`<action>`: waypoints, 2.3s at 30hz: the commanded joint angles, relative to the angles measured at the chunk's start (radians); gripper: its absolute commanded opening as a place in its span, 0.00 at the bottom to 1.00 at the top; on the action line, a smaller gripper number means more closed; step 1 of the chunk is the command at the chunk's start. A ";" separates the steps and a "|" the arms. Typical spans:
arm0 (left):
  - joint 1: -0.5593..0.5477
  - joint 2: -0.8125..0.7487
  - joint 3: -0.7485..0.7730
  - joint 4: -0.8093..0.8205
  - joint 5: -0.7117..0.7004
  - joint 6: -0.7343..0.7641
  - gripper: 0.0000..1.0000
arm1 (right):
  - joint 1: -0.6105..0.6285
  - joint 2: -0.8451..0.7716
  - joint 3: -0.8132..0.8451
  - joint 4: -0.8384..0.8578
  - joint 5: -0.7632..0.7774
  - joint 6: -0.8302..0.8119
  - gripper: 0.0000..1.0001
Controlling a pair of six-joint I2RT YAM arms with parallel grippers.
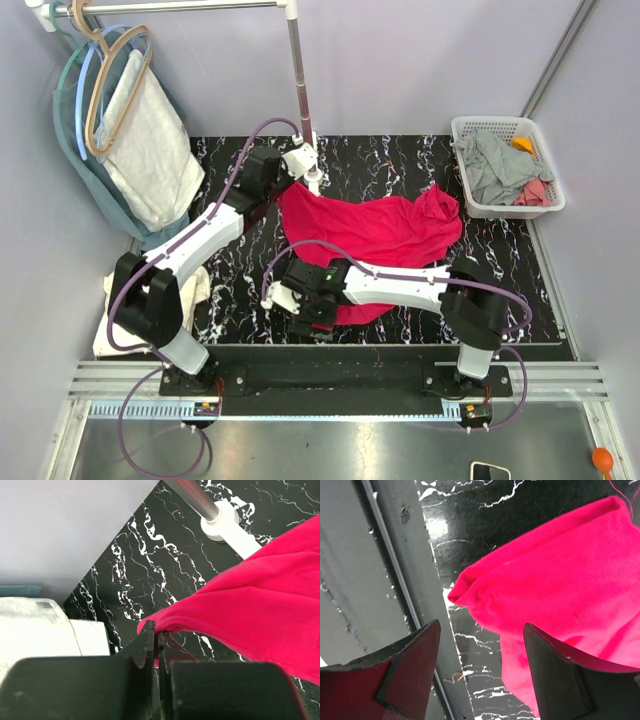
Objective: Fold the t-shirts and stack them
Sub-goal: Flatten the tshirt out
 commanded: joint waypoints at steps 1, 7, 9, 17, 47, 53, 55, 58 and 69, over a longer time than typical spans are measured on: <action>0.003 -0.001 -0.007 0.073 -0.011 0.006 0.00 | 0.007 0.033 0.012 0.055 -0.010 -0.005 0.75; 0.002 -0.010 -0.033 0.088 -0.007 0.000 0.00 | 0.005 0.078 0.036 0.068 -0.023 -0.007 0.74; 0.003 -0.010 -0.042 0.093 -0.009 0.002 0.00 | 0.007 0.094 0.045 0.074 -0.026 -0.007 0.74; 0.012 -0.022 -0.061 0.102 -0.004 0.006 0.00 | 0.007 0.137 0.061 0.088 -0.033 -0.010 0.70; 0.032 -0.249 -0.076 -0.044 -0.023 -0.047 0.00 | -0.333 -0.351 0.108 -0.110 0.433 -0.143 0.00; 0.032 -0.272 -0.021 -0.101 -0.070 -0.012 0.00 | -0.588 -0.450 0.179 -0.075 0.506 -0.225 0.00; 0.035 -0.289 -0.001 -0.111 -0.089 -0.011 0.00 | -0.683 -0.461 0.211 -0.064 0.504 -0.246 0.00; 0.037 -0.309 0.041 -0.136 -0.109 -0.008 0.00 | -0.783 -0.449 0.270 -0.054 0.490 -0.272 0.00; 0.057 -0.217 0.439 -0.110 -0.175 0.020 0.00 | -0.941 -0.257 0.703 0.038 0.514 -0.424 0.00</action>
